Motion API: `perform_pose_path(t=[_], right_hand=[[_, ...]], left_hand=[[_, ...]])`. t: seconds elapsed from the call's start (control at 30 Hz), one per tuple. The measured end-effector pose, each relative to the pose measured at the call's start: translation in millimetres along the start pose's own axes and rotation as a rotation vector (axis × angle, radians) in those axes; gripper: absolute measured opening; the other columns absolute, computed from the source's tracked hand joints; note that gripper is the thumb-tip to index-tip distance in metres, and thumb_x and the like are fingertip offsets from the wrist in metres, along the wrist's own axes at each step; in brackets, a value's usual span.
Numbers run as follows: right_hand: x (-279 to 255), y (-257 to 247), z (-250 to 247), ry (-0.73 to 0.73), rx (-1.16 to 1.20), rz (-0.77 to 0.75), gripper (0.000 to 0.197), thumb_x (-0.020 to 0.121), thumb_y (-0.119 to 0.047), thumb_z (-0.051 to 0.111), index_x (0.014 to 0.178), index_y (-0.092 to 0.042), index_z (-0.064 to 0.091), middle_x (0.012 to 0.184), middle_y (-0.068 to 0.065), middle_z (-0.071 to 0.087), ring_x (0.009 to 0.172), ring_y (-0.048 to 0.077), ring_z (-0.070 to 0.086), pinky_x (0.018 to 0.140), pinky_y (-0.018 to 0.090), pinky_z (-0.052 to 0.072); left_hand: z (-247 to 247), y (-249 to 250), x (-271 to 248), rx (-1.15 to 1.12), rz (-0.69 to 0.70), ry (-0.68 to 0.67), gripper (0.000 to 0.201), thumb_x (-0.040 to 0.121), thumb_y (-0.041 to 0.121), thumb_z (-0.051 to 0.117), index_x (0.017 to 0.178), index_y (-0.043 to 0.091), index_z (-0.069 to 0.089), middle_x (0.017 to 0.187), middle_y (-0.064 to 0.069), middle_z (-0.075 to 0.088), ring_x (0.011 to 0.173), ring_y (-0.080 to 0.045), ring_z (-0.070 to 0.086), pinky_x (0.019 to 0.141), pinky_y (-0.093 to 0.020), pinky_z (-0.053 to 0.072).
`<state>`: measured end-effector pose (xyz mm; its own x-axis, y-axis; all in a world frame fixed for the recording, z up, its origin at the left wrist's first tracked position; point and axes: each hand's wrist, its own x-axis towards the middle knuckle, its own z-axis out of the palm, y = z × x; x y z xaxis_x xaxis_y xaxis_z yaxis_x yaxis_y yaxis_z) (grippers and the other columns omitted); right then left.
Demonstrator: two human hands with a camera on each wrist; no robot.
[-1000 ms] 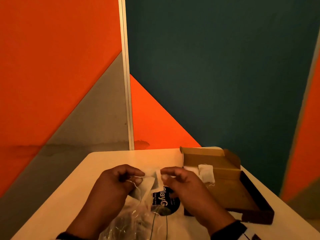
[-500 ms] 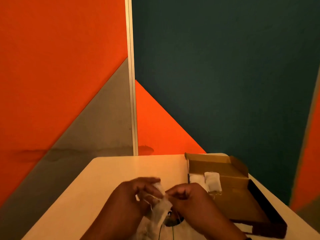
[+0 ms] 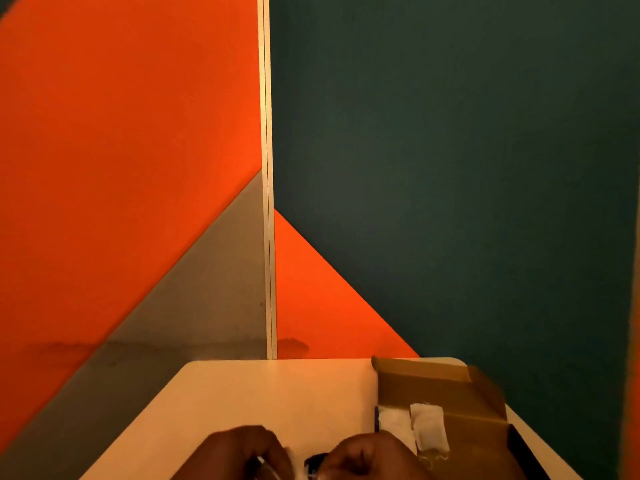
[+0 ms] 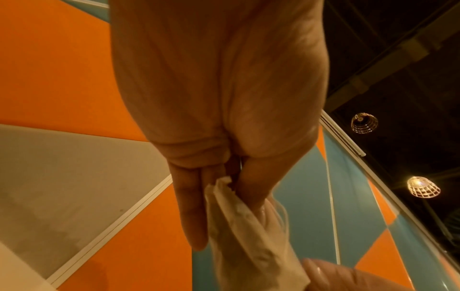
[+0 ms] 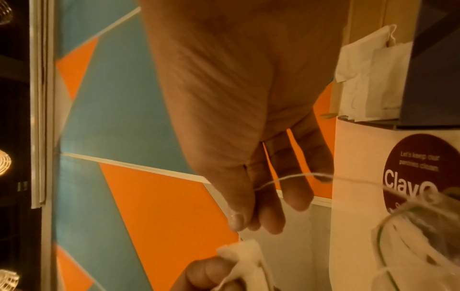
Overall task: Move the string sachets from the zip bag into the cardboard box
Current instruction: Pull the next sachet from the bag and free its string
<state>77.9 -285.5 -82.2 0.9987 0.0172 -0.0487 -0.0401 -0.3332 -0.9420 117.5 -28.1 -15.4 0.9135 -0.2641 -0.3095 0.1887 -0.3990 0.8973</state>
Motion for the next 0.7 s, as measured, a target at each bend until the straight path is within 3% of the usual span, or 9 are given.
perform_pose_path(t=[0.03,0.07,0.17,0.3,0.4,0.47,0.5,0.6,0.7], right_hand=[[-65,-73,-1,-0.07,0.11,-0.05,0.006,0.077,-0.017,0.086,0.074,-0.019,0.082,0.086,-0.01,0.078,0.097,0.003,0.071,0.088,0.01,0.051],[-82,-92,-17,-0.079,0.071,-0.059,0.008,0.083,-0.018,0.081,0.076,-0.02,0.081,0.084,-0.008,0.079,0.088,0.002,0.073,0.082,0.011,0.053],[-78,-89,-21,-0.028,0.002,-0.126,0.016,0.089,-0.017,0.075,0.074,-0.017,0.079,0.077,0.003,0.079,0.064,0.007,0.069,0.065,0.018,0.052],[-66,-69,-31,0.204,0.029,-0.105,0.015,0.092,-0.014,0.07,0.078,-0.014,0.076,0.074,0.004,0.077,0.051,0.007,0.061,0.057,0.024,0.05],[-58,-54,-38,0.366,0.084,-0.1,0.018,0.092,-0.017,0.07,0.076,-0.019,0.077,0.076,-0.002,0.078,0.062,0.009,0.067,0.069,0.03,0.053],[-55,-53,-34,0.448,0.058,-0.117,0.014,0.091,-0.025,0.071,0.081,-0.031,0.078,0.085,-0.013,0.078,0.083,0.007,0.07,0.083,0.035,0.055],[-57,-56,-29,0.445,0.023,-0.132,0.011,0.09,-0.03,0.072,0.086,-0.039,0.077,0.091,-0.017,0.077,0.091,0.004,0.069,0.085,0.032,0.054],[-65,-66,-12,0.24,-0.093,-0.194,0.014,0.093,-0.032,0.069,0.1,-0.042,0.075,0.105,-0.024,0.073,0.102,-0.007,0.064,0.088,0.019,0.05],[-74,-79,8,0.037,-0.121,-0.228,0.019,0.097,-0.025,0.064,0.107,-0.035,0.076,0.105,-0.021,0.075,0.101,-0.003,0.068,0.094,0.023,0.053]], left_hand=[[6,10,-44,-0.127,0.074,-0.143,0.02,0.08,-0.018,0.057,0.077,-0.007,0.075,0.086,-0.017,0.073,0.087,-0.028,0.067,0.067,-0.028,0.049],[16,28,-71,0.037,0.162,-0.08,0.025,0.078,-0.02,0.057,0.067,-0.005,0.074,0.077,-0.016,0.072,0.078,-0.028,0.065,0.065,-0.029,0.047],[24,34,-79,0.32,0.401,0.176,0.044,0.085,-0.011,0.056,0.066,0.022,0.077,0.072,0.003,0.075,0.064,-0.01,0.069,0.064,-0.024,0.055],[27,23,-76,0.442,0.505,0.227,0.04,0.087,-0.003,0.061,0.074,0.033,0.075,0.075,0.018,0.073,0.067,-0.004,0.071,0.063,-0.017,0.054],[26,23,-76,0.407,0.519,0.209,0.038,0.09,0.001,0.063,0.076,0.034,0.074,0.08,0.018,0.074,0.068,-0.007,0.072,0.066,-0.023,0.058],[27,21,-77,0.393,0.511,0.219,0.037,0.091,0.0,0.063,0.074,0.03,0.075,0.084,0.019,0.075,0.071,-0.007,0.072,0.061,-0.018,0.056],[27,22,-78,0.38,0.512,0.214,0.036,0.091,0.0,0.063,0.074,0.029,0.076,0.085,0.02,0.075,0.07,-0.007,0.072,0.059,-0.017,0.055],[32,21,-79,0.368,0.56,0.175,0.038,0.09,-0.001,0.064,0.076,0.033,0.075,0.085,0.022,0.074,0.068,-0.008,0.071,0.061,-0.02,0.056],[36,20,-82,0.385,0.613,0.154,0.036,0.091,0.004,0.065,0.078,0.037,0.074,0.081,0.018,0.074,0.068,-0.005,0.07,0.066,-0.028,0.059]])
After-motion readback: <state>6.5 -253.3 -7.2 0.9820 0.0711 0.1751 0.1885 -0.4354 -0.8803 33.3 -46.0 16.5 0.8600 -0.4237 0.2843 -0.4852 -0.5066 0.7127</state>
